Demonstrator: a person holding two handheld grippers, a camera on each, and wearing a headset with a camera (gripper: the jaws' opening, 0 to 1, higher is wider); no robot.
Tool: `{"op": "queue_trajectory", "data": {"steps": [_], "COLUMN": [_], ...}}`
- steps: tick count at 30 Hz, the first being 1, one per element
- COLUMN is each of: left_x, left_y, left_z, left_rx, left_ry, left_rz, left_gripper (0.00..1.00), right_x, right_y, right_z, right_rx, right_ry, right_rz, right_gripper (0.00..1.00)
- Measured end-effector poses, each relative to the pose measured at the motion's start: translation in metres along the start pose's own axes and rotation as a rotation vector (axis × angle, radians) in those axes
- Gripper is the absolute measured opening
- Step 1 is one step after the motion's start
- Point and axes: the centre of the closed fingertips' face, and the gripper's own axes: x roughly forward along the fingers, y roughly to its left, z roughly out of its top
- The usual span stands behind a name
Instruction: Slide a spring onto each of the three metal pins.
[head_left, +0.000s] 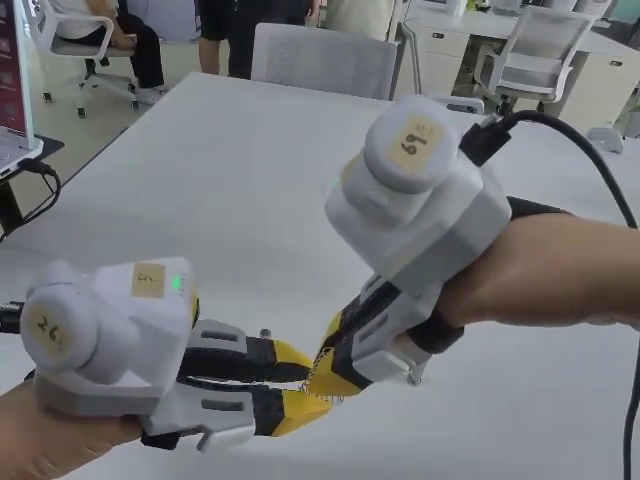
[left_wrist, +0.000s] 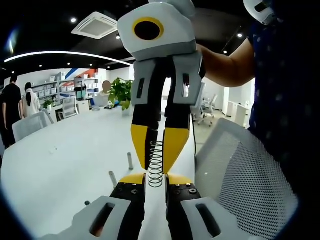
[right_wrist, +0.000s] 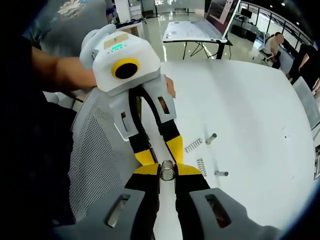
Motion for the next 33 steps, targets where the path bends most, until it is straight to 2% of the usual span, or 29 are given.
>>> {"op": "queue_trajectory", "data": {"steps": [7, 12, 25, 30, 33], "left_x": [-0.005, -0.012, -0.03, -0.036, -0.039], "left_y": [0.003, 0.006, 0.02, 0.025, 0.03], "left_z": [-0.004, -0.006, -0.013, -0.02, -0.027], "left_rx": [-0.039, -0.073, -0.118, -0.135, -0.138], "left_ry": [-0.012, -0.025, -0.055, -0.061, -0.051], "left_rz": [0.015, 0.035, 0.134, 0.17, 0.198], "left_gripper": [0.17, 0.27, 0.47, 0.55, 0.59], "right_x": [-0.003, -0.007, -0.015, -0.019, -0.021], "right_y": [-0.003, -0.007, -0.014, -0.019, -0.021], "right_z": [0.0, -0.002, -0.007, -0.011, -0.014], "right_rx": [0.004, 0.012, 0.035, 0.046, 0.054], "right_ry": [-0.002, -0.009, -0.019, -0.02, -0.02], "right_rz": [-0.009, -0.022, -0.053, -0.069, -0.075], "right_gripper": [0.08, 0.08, 0.08, 0.08, 0.08]}}
